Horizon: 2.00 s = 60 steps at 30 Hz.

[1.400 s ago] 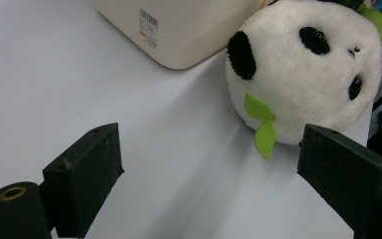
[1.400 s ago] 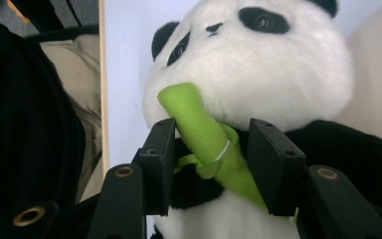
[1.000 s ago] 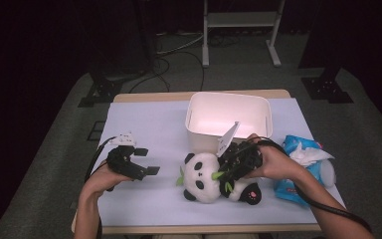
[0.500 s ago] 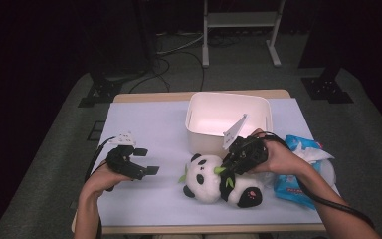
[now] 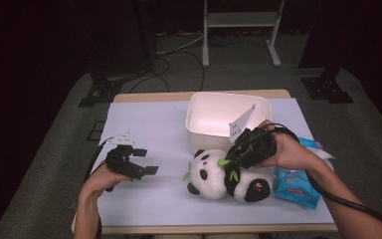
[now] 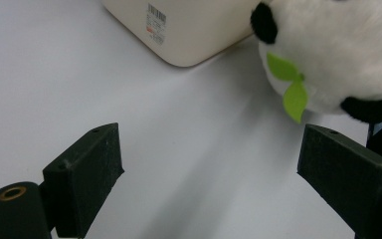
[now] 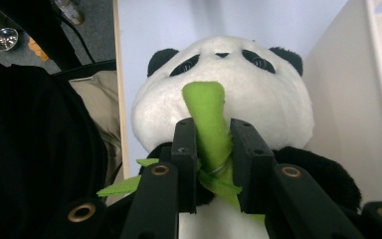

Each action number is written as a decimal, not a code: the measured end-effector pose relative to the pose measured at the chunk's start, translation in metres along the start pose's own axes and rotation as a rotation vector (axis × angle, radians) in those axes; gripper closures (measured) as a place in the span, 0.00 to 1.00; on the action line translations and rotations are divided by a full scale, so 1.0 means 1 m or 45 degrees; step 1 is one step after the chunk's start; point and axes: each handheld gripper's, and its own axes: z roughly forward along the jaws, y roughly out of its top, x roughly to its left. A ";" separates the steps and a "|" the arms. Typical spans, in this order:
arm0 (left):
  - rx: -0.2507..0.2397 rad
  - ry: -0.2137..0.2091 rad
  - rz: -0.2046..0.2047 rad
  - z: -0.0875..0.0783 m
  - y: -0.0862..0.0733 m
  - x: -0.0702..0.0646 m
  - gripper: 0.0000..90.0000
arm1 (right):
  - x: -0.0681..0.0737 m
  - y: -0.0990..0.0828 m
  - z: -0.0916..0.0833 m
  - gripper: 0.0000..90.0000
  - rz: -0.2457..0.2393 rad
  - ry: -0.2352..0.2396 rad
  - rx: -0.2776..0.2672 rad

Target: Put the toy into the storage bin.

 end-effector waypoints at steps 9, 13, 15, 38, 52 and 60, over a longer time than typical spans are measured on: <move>-0.002 -0.004 -0.015 0.001 -0.004 0.005 0.11 | 0.007 0.018 -0.032 0.81 -0.060 -0.063 0.001; -0.001 -0.003 -0.032 0.001 -0.006 0.008 0.11 | 0.010 0.028 -0.048 0.81 -0.078 -0.097 -0.004; -0.004 -0.002 -0.037 0.000 -0.007 0.009 0.10 | 0.010 0.032 -0.055 0.81 -0.092 -0.113 -0.008; -0.021 -0.007 -0.045 -0.002 -0.008 0.013 0.10 | -0.036 0.063 -0.109 0.82 -0.045 -0.295 -0.022; -0.009 -0.004 -0.055 -0.002 -0.010 0.017 0.10 | -0.089 0.074 -0.106 0.82 0.028 -0.319 0.000; -0.013 -0.002 -0.067 -0.002 -0.012 0.018 0.10 | -0.118 0.066 -0.087 0.82 0.104 -0.305 0.030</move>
